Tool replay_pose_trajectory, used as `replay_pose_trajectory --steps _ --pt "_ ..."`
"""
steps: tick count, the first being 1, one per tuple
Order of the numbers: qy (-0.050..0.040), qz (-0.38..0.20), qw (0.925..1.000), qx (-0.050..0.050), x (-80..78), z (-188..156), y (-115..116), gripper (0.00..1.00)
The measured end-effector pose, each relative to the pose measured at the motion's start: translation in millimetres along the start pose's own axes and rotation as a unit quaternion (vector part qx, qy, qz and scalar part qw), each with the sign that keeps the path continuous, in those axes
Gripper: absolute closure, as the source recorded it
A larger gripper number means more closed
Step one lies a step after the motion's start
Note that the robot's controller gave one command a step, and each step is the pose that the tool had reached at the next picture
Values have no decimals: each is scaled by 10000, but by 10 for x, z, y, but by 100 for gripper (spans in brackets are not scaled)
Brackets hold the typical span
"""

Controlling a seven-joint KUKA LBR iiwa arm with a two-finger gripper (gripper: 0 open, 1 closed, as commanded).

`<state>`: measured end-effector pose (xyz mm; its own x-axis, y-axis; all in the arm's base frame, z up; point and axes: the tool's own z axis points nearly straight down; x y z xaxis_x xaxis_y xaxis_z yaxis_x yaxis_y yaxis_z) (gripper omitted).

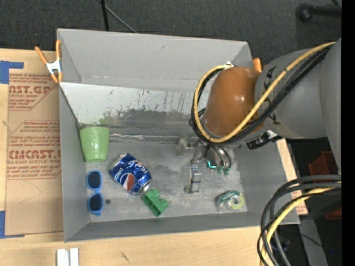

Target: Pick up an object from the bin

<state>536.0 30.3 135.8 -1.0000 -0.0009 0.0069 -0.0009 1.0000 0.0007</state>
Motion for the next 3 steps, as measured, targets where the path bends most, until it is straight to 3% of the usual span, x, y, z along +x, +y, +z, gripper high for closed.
replay_pose_trajectory --steps 1,2,3 --pt "-33 940 9956 10 -537 682 -883 0" --pt "-64 925 9957 14 -588 336 -1458 0" --pt "-41 1564 9877 -4 -508 358 -1520 0"
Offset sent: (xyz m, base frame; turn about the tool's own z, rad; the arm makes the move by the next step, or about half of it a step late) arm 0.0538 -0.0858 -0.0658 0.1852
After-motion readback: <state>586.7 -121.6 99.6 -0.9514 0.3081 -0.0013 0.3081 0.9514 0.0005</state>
